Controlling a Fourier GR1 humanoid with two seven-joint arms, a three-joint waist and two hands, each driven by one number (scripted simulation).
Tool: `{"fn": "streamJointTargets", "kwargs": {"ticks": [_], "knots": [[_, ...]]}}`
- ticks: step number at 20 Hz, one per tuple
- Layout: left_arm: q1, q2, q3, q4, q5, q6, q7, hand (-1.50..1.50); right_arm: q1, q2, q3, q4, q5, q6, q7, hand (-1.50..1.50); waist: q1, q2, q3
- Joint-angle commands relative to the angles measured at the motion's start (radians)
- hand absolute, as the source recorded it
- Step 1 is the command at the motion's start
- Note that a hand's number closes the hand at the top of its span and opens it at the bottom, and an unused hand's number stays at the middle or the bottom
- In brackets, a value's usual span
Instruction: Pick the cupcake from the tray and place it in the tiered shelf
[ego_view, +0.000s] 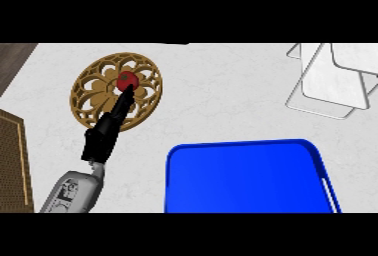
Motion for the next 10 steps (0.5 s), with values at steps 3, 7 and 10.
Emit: {"fn": "streamJointTargets", "kwargs": {"ticks": [3,7,10], "knots": [[0.026,0.011,0.022,0.025,-0.003,-0.008,-0.032,0.0,-0.136,0.094,0.061,0.121,0.107,0.025,-0.159,1.5,-0.012,-0.003,-0.001],[0.065,0.006,0.017,0.016,-0.017,0.007,-0.053,0.0,-0.143,0.161,0.096,0.081,0.179,-0.086,-0.282,1.5,-0.016,-0.005,0.0],[0.034,-0.002,0.014,-0.007,-0.019,0.006,-0.007,0.0,-0.237,0.207,0.124,0.14,0.186,-0.068,-0.23,1.5,-0.017,-0.007,-0.001]]}}
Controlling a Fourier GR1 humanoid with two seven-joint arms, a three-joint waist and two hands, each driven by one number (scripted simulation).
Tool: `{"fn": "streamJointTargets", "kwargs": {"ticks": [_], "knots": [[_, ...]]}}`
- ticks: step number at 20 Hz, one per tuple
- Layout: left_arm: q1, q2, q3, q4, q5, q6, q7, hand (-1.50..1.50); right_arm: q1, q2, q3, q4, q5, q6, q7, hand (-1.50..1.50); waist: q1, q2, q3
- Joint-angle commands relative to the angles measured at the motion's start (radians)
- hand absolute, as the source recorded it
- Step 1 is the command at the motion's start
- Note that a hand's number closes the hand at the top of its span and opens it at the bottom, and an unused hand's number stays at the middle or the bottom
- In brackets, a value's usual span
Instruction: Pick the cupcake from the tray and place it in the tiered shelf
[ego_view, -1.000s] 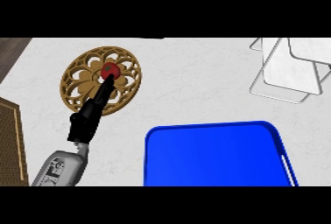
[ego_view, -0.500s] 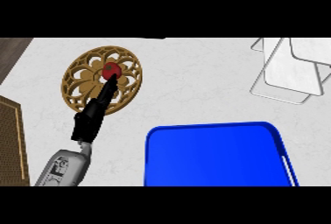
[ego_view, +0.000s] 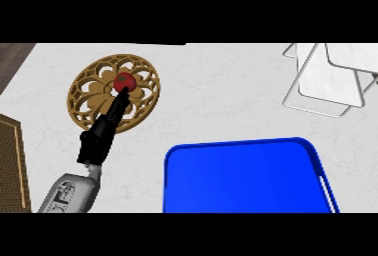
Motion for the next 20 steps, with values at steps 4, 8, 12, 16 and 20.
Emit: {"fn": "streamJointTargets", "kwargs": {"ticks": [4,8,12,16,20], "knots": [[-0.018,-0.012,-0.001,0.011,-0.005,-0.004,0.002,0.0,-0.09,0.134,0.003,0.157,-0.084,0.191,-0.035,1.5,-0.002,0.004,0.001],[-0.016,-0.013,0.0,0.02,-0.014,-0.002,0.006,0.0,-0.175,0.16,0.018,0.23,-0.076,0.217,0.0,1.5,0.005,0.006,0.0],[0.02,-0.027,-0.015,-0.02,-0.03,0.014,0.006,0.0,-0.211,0.193,0.035,0.28,-0.043,0.201,-0.002,1.5,-0.003,0.0,0.0],[-0.016,-0.03,-0.003,-0.015,-0.028,0.015,0.031,0.0,-0.232,0.187,0.038,0.334,-0.03,0.231,-0.042,1.5,0.002,0.006,0.001],[0.007,-0.042,-0.029,-0.055,-0.045,0.022,0.036,0.0,-0.238,0.185,0.097,0.373,0.126,-0.069,-0.031,1.5,0.01,0.006,0.001]]}}
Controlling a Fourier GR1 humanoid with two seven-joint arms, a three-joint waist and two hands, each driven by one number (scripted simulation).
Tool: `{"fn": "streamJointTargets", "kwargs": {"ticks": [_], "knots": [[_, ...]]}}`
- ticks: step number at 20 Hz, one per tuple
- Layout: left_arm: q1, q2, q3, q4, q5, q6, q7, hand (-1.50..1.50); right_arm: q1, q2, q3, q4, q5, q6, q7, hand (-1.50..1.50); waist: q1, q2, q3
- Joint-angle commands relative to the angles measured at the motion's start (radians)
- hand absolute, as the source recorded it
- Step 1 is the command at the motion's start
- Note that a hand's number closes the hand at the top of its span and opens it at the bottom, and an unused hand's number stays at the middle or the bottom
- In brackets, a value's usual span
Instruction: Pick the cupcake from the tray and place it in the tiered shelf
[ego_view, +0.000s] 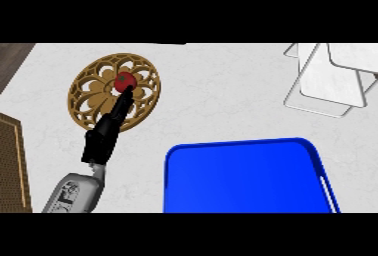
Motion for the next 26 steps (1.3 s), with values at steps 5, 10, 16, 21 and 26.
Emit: {"fn": "streamJointTargets", "kwargs": {"ticks": [5,10,16,21,26], "knots": [[-0.023,-0.003,0.019,0.059,-0.004,-0.014,-0.045,0.0,-0.039,0.018,0.034,0.2,0.144,-0.095,-0.156,-1.5,0.002,0.008,0.0],[-0.045,0.001,0.023,0.037,0.002,-0.027,0.002,0.0,-0.106,0.005,-0.006,0.285,0.103,0.037,-0.097,-1.5,0.008,0.008,0.001],[-0.025,0.014,0.04,0.035,0.011,-0.038,-0.026,0.0,-0.141,-0.023,-0.036,0.314,0.064,0.191,-0.054,-1.5,0.008,0.009,0.001],[0.014,-0.011,0.007,-0.001,-0.007,-0.024,-0.007,0.0,-0.181,-0.031,-0.061,0.311,0.032,0.266,0.016,-1.5,0.005,0.001,0.001],[-0.04,0.0,0.023,0.005,-0.005,-0.03,0.02,0.0,-0.241,-0.074,-0.168,0.402,-0.083,0.343,0.2,-1.5,0.009,0.005,0.002]]}}
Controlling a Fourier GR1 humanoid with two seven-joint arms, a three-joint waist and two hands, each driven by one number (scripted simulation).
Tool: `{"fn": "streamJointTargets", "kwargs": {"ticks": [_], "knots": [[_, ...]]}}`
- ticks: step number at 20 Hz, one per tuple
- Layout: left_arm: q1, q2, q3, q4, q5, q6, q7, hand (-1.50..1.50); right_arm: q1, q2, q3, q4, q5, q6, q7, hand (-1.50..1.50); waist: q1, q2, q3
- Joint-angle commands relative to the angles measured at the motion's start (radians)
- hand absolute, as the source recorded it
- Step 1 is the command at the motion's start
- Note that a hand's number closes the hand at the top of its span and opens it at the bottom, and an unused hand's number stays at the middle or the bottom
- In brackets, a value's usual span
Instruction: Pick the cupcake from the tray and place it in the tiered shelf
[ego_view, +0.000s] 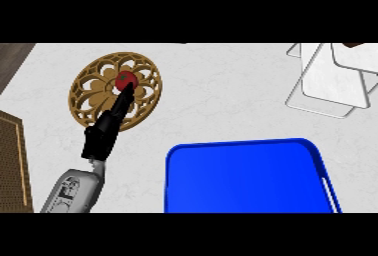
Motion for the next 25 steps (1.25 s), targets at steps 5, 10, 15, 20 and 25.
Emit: {"fn": "streamJointTargets", "kwargs": {"ticks": [5,10,15,20,25], "knots": [[-0.025,-0.006,0.01,0.041,-0.004,-0.002,-0.03,0.0,-0.114,-0.097,-0.146,0.137,-0.145,0.124,0.236,-1.5,0.013,0.014,0.0],[-0.037,-0.017,-0.006,0.002,-0.016,0.011,0.003,0.0,-0.079,-0.195,-0.138,0.166,-0.132,0.14,0.319,-1.5,0.031,0.027,0.005],[-0.021,-0.017,-0.016,-0.01,-0.01,-0.007,-0.024,0.0,-0.04,-0.25,-0.081,0.136,-0.073,0.193,0.333,-1.5,0.05,0.043,0.007],[-0.026,-0.024,-0.028,-0.022,-0.014,-0.007,-0.01,0.0,-0.007,-0.286,-0.065,0.113,-0.053,0.206,0.299,-1.5,0.061,0.05,0.013],[-0.019,-0.032,-0.028,-0.019,-0.009,-0.006,-0.01,0.0,0.029,-0.302,-0.058,0.097,-0.045,0.254,0.278,-1.5,0.059,0.055,0.017]]}}
